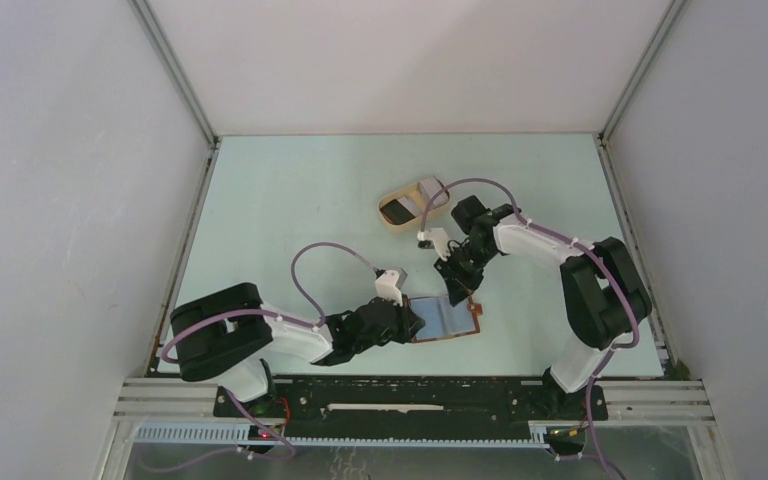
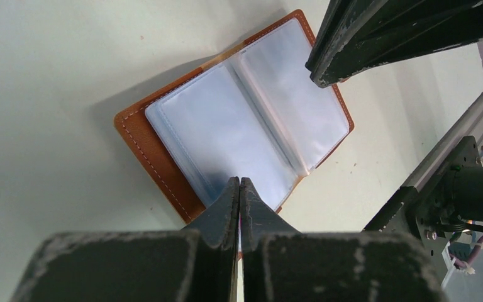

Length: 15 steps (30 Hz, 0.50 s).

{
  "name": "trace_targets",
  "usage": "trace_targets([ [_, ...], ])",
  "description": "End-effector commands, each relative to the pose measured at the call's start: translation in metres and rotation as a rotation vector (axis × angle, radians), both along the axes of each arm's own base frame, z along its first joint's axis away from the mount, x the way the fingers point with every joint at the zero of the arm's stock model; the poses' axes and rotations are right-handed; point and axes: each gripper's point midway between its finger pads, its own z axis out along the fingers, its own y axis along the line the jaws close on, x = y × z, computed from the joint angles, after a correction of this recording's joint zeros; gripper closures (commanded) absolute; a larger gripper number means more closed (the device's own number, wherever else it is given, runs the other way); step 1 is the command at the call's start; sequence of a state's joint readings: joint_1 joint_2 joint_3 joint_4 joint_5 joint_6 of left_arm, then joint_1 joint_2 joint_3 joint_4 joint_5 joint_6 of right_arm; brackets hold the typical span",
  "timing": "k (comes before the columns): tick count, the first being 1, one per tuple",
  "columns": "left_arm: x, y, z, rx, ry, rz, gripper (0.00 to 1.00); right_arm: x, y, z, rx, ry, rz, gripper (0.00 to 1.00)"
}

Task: Put the credit cards into the card holder
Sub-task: Open the card holder at the center of the board.

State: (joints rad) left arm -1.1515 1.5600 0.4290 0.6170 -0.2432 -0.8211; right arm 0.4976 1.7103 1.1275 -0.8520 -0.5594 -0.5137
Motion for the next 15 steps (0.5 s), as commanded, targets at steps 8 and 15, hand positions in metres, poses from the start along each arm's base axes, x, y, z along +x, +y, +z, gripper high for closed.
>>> trace_targets([
  [8,0.01,-0.008,0.013,-0.034,-0.031,0.024,0.98,0.008,-0.034,-0.023,-0.172,-0.041,-0.015,0.56],
  [15,0.01,-0.009,0.014,-0.037,-0.033,0.017,0.98,0.005,-0.03,-0.034,-0.196,-0.027,-0.007,0.54],
])
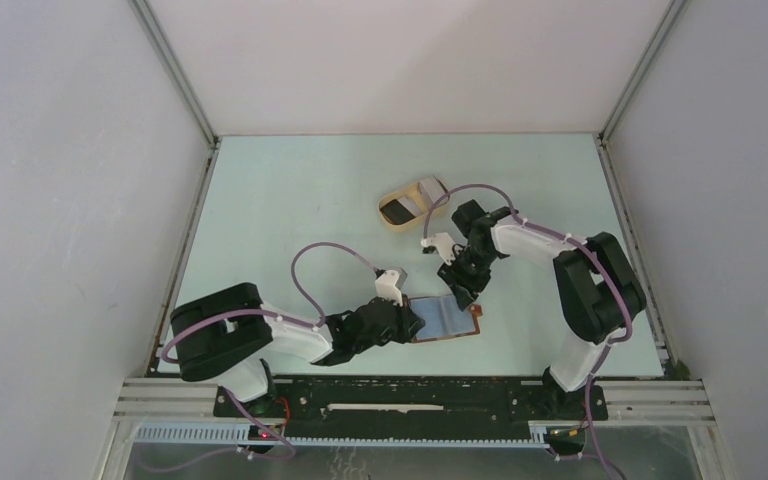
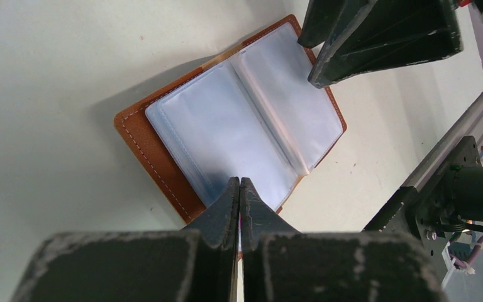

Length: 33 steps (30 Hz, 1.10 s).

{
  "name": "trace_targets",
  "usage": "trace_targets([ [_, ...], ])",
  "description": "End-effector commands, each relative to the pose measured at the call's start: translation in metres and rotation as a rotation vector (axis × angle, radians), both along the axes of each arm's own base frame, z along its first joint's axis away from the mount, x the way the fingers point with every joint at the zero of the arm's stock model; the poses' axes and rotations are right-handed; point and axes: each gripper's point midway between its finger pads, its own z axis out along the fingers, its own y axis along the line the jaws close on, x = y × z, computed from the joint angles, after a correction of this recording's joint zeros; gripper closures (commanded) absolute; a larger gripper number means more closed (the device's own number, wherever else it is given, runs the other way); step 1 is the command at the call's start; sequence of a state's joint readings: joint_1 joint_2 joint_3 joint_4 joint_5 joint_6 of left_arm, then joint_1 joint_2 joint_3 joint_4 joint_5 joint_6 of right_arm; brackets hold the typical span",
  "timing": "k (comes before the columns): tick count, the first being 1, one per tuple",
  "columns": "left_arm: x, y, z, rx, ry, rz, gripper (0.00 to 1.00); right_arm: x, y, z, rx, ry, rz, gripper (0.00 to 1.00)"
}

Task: Put the credit cards into the card holder
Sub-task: Open the card holder at the center of the board.

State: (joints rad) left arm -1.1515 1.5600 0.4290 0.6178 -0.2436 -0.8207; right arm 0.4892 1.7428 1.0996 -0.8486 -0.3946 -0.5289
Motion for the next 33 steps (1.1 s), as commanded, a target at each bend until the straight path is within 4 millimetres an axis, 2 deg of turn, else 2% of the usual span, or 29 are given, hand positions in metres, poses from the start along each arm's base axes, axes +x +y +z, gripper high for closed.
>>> trace_targets([
  [1,0.009,-0.009,0.014,-0.038,-0.033,0.016,0.98,-0.002,0.001,-0.01,-0.03,0.011,0.008,0.54],
  [7,0.009,-0.01,0.015,-0.043,-0.036,0.012,0.98,-0.011,0.011,-0.014,-0.024,0.031,0.045,0.57],
  [13,0.008,-0.01,0.015,-0.046,-0.036,0.006,0.98,-0.012,0.016,-0.015,-0.03,0.025,0.06,0.62],
  [22,0.008,-0.011,0.016,-0.05,-0.039,-0.001,0.98,-0.009,0.02,-0.003,-0.015,-0.032,0.079,0.6],
  [27,0.008,-0.011,0.016,-0.051,-0.04,-0.002,0.98,-0.015,0.022,-0.006,-0.021,-0.02,0.108,0.61],
  [33,0.008,-0.011,0.016,-0.051,-0.039,-0.001,0.99,-0.012,0.023,-0.006,-0.032,-0.044,0.112,0.64],
])
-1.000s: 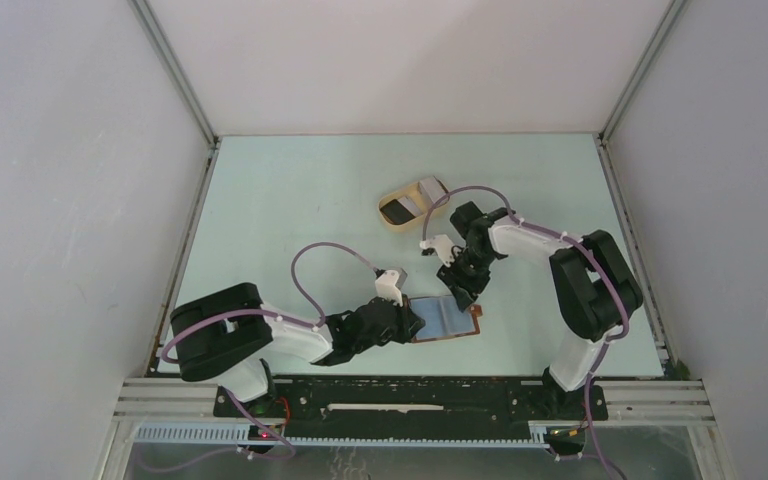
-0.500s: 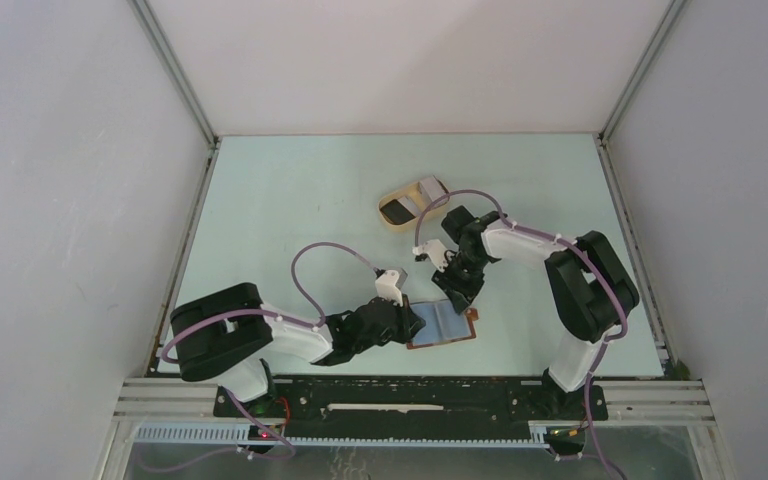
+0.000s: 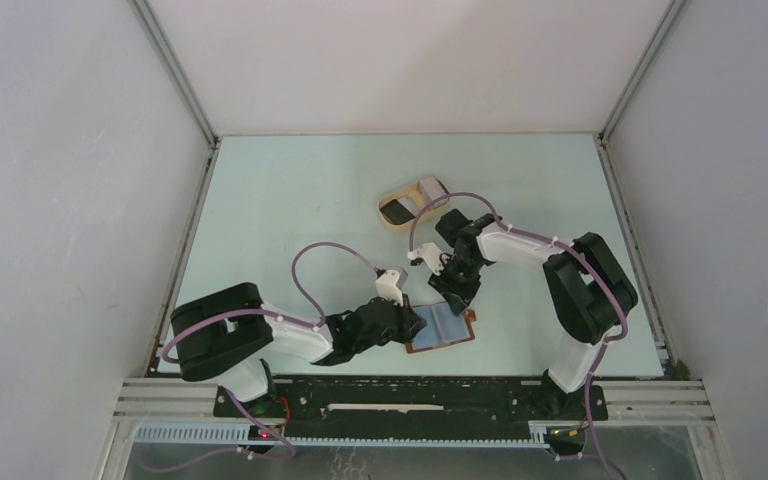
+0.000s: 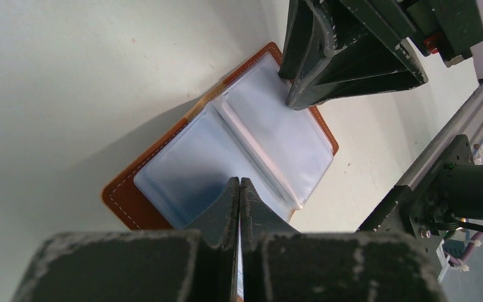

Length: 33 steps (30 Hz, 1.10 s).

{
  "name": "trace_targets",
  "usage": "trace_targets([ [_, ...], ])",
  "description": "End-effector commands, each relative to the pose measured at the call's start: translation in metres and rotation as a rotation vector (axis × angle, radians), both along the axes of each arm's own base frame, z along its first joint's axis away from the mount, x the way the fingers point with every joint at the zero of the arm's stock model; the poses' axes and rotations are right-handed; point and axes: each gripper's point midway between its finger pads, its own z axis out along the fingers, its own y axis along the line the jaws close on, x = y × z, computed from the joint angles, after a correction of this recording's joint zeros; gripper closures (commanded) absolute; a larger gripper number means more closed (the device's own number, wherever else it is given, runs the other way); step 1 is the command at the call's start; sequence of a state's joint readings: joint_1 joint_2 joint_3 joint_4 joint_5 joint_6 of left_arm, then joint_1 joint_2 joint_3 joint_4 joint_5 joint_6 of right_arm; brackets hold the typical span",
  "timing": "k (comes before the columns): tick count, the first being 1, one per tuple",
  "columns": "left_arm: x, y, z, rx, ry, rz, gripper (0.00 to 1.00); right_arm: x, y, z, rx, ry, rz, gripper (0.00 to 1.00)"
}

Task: Put the credit cards into the card holder
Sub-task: Open the card holder at the center of the board.

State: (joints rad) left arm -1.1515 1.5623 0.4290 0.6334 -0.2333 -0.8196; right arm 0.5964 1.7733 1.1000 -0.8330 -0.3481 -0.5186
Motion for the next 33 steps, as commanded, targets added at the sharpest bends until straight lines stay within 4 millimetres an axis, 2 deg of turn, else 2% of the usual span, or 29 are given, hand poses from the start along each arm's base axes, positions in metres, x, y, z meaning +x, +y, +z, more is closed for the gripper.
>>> trace_targets([
  [1,0.009,-0.008,0.013,-0.037,-0.037,0.009,0.99,0.003,0.006,0.005,0.019,-0.038,0.016,0.65],
  [8,0.009,-0.008,0.013,-0.04,-0.036,0.009,0.99,0.009,0.007,0.02,0.077,-0.057,-0.019,0.61],
  [12,0.009,-0.008,0.014,-0.041,-0.036,0.008,1.0,0.003,0.011,0.026,0.118,-0.033,-0.01,0.59],
  [22,0.008,-0.008,0.014,-0.046,-0.038,0.007,1.0,0.003,0.001,0.0,0.029,0.017,-0.049,0.59],
  [33,0.008,-0.008,0.013,-0.049,-0.038,0.005,1.0,-0.01,0.015,-0.007,0.035,0.069,-0.014,0.63],
])
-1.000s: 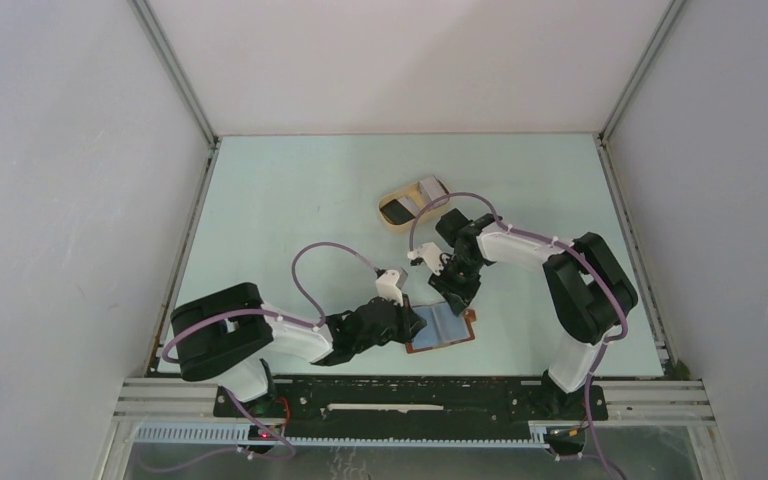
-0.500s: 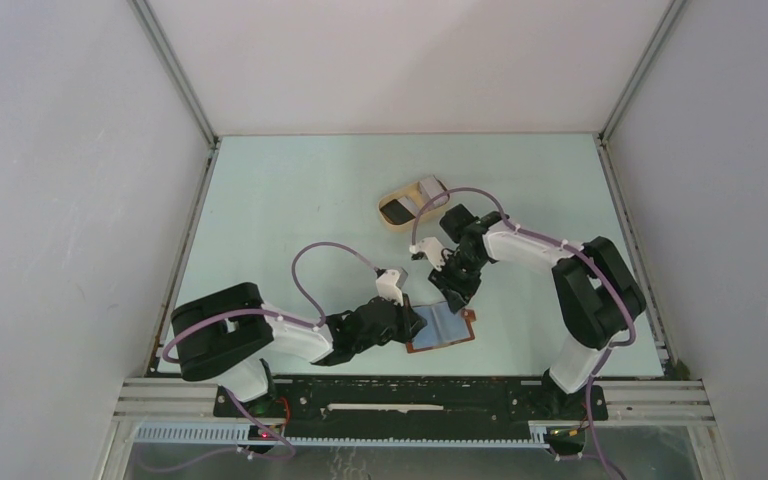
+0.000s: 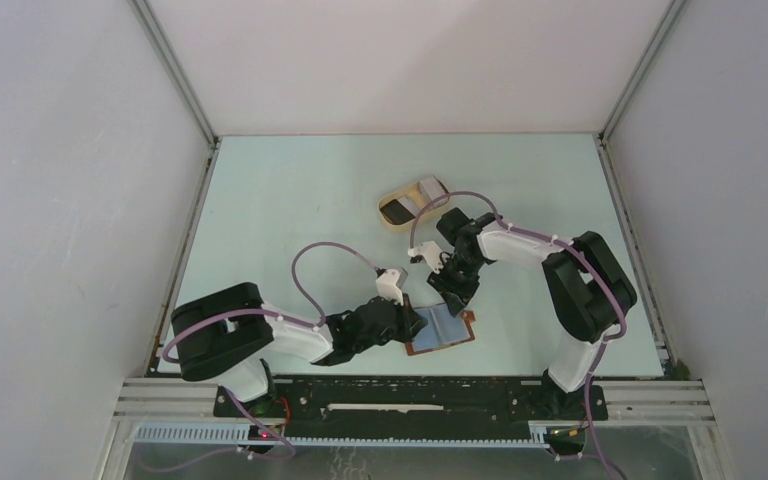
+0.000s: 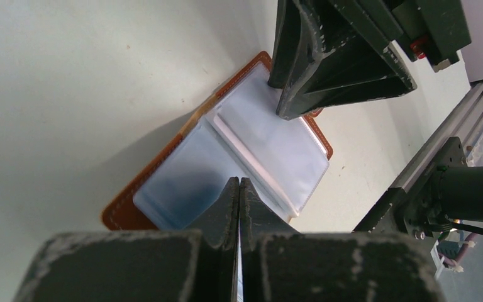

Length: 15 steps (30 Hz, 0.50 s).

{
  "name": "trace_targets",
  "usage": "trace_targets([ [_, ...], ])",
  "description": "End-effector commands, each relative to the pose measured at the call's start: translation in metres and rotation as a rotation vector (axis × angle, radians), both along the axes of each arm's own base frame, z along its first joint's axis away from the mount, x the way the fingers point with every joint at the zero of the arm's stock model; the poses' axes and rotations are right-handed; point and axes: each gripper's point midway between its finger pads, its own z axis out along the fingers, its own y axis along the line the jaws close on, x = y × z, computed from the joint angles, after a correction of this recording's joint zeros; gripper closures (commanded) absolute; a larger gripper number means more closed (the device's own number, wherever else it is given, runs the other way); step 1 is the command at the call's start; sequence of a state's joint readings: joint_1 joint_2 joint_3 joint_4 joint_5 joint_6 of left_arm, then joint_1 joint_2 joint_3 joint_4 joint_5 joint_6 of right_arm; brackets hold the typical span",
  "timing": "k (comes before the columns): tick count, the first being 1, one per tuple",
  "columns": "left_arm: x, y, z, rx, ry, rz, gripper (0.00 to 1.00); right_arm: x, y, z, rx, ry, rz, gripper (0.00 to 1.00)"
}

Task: Put the credit cards into the card holder
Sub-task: Open the card holder at the center of the board.

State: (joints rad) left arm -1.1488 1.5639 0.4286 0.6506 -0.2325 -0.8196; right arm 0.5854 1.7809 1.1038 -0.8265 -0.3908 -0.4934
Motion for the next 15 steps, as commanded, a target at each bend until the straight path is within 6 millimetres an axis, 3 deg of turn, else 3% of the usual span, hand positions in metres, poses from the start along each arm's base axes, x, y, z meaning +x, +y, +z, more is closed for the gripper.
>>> trace_targets([
  [1,0.0062,-0.0067,0.0114,-0.037,-0.033,0.002,1.0,-0.0094,0.0099,-0.0077,0.001,0.039,0.019,0.64],
  [9,0.0064,-0.0066,0.0112,-0.037,-0.033,0.001,1.0,-0.0101,0.0141,-0.008,0.005,0.05,0.009,0.73],
  [15,0.0032,-0.0083,0.0148,-0.054,-0.027,-0.015,1.0,-0.01,0.016,-0.0032,0.026,0.06,-0.005,0.73],
])
